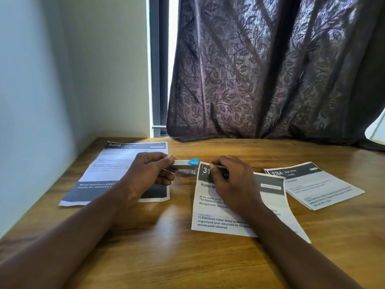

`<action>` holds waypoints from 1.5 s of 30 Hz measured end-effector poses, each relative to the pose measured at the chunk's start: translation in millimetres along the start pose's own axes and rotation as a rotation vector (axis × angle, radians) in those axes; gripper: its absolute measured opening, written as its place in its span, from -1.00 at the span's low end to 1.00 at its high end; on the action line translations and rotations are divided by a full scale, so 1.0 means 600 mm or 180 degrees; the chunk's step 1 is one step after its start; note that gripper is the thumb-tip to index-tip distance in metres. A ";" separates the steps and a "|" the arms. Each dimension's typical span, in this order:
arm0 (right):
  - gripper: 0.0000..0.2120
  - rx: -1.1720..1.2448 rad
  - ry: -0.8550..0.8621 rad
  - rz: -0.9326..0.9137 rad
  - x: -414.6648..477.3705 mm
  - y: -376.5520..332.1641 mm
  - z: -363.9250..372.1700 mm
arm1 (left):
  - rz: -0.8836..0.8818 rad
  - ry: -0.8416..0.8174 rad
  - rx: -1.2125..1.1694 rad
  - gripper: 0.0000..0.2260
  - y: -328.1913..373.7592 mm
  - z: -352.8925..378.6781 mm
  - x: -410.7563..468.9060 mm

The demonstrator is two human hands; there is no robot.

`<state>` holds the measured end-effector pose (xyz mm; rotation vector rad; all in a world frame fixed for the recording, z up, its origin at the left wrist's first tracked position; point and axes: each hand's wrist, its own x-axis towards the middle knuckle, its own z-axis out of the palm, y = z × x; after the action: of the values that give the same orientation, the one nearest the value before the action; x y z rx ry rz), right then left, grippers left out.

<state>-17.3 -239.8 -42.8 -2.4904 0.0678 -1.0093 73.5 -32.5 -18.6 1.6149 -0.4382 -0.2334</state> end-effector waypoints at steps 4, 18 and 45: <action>-0.76 0.0102 -0.0158 -0.0004 0.000 0.000 0.004 | -0.0024 -0.0050 0.0015 -0.74 -0.002 0.006 -0.002; -0.73 0.0038 -0.0259 0.0166 -0.001 -0.004 0.003 | -0.0233 -0.0195 -0.0291 -0.84 0.000 0.004 -0.003; -0.82 0.0167 -0.0041 -0.0177 -0.001 -0.017 -0.014 | 0.0005 -0.0551 -0.0330 -0.77 -0.002 0.017 -0.003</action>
<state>-24.5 -233.7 -33.5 -2.4632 -0.0317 -1.0046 67.8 -40.9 -21.3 1.4984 -0.5511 -0.3907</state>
